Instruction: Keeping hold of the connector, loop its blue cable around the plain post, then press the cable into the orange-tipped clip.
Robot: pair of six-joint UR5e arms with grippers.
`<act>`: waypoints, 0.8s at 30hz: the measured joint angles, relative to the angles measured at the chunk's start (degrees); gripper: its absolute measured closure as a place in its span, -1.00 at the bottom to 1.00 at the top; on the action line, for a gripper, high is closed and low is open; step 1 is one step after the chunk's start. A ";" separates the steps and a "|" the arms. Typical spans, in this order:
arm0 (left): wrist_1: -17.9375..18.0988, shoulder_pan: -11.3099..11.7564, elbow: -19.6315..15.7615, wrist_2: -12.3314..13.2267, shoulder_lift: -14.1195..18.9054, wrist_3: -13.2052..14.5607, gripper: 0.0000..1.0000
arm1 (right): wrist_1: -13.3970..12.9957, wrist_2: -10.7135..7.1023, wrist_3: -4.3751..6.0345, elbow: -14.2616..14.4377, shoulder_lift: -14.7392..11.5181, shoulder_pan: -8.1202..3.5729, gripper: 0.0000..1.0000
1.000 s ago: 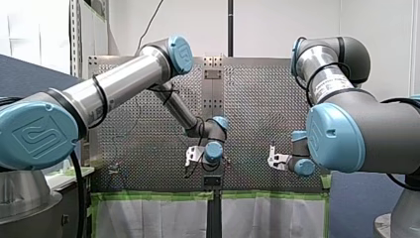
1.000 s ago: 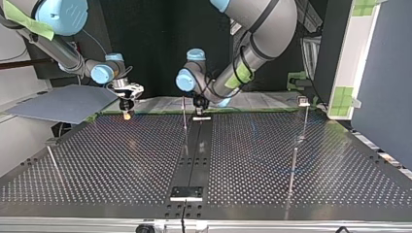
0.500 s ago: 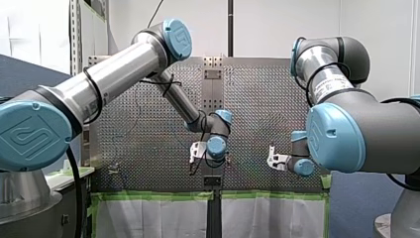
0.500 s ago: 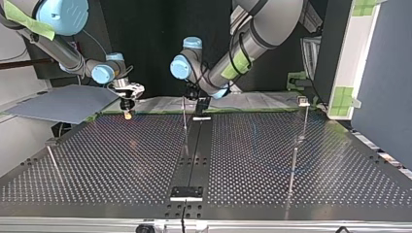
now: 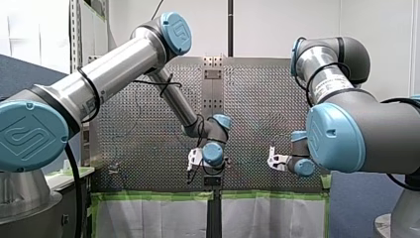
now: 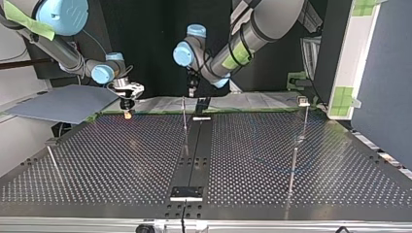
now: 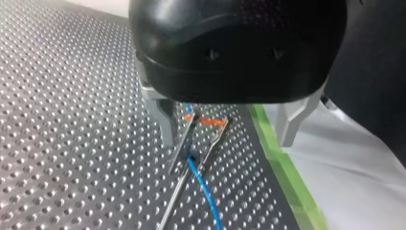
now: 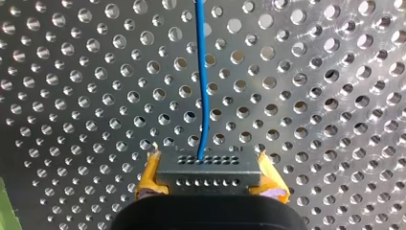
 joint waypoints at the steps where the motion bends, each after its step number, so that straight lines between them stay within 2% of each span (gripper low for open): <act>1: 0.40 0.02 -0.10 0.22 -0.13 -0.16 -1.00 | 0.00 0.00 0.00 0.00 0.01 0.00 1.00; 8: 1.68 0.46 1.17 1.19 -3.07 -1.00 -1.00 | -0.03 0.00 -0.04 -0.01 0.02 0.00 1.00; 16: 2.79 0.38 3.18 0.20 -4.98 -1.98 -1.00 | -0.07 -0.01 -0.10 -0.01 0.06 -0.08 1.00; 24: 1.27 -0.30 5.11 -1.58 -5.01 1.21 -1.00 | -0.11 -0.01 -0.18 -0.01 0.17 -0.09 1.00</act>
